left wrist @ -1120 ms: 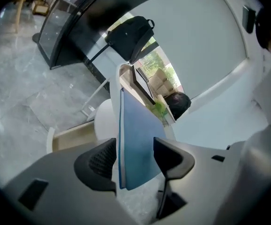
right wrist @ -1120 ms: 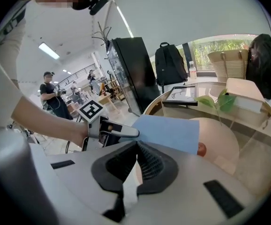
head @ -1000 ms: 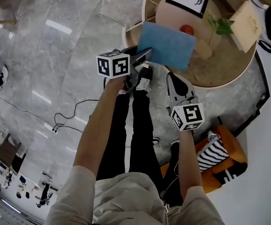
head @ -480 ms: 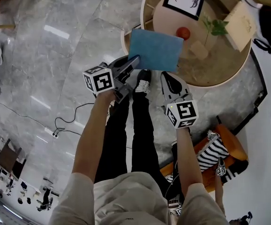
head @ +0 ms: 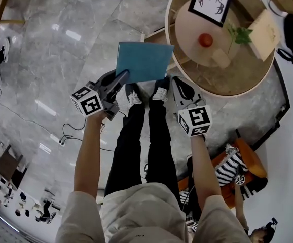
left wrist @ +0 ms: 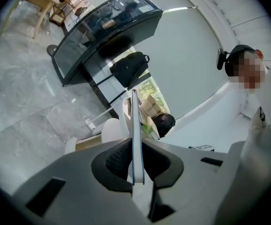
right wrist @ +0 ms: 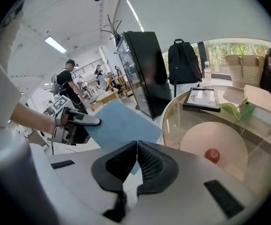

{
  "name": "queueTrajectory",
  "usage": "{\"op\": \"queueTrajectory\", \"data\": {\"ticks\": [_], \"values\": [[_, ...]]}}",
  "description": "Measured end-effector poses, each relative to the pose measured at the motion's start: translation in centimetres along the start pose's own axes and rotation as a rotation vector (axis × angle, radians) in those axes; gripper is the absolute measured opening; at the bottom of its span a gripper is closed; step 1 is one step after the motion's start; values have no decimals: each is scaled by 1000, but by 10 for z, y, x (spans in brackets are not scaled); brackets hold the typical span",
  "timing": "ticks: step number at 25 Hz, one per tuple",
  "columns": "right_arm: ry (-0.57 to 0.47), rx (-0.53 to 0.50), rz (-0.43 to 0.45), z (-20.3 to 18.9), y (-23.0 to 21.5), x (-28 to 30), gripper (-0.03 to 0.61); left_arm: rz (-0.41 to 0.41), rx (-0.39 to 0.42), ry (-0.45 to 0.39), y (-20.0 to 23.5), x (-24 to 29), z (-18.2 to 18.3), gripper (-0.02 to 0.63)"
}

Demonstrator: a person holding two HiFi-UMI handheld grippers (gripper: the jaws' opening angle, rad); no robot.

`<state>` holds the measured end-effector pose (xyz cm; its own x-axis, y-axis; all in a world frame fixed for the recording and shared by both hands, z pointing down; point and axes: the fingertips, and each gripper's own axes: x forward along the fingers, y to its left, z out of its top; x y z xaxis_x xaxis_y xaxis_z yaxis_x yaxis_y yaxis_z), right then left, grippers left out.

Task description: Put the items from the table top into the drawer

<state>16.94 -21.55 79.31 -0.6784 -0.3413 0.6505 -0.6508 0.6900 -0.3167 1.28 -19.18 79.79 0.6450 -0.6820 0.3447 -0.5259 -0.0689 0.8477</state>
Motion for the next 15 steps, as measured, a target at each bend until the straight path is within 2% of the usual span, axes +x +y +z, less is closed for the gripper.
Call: {"op": "queueTrajectory", "data": {"ticks": [2,6,11,15], "values": [[5,-8,10,1,4,0,34,52,-3,-15,10,-21,-1,54],[5,8,9,0,3,3,34,154,-67,-46,42,-42,-12,54],[15,45,9,-10,0,4,34,262,-169,-96,76,-30,-36,54],[21,89,14,-17,0,3,34,329,-224,-100,95,-9,-54,54]]}}
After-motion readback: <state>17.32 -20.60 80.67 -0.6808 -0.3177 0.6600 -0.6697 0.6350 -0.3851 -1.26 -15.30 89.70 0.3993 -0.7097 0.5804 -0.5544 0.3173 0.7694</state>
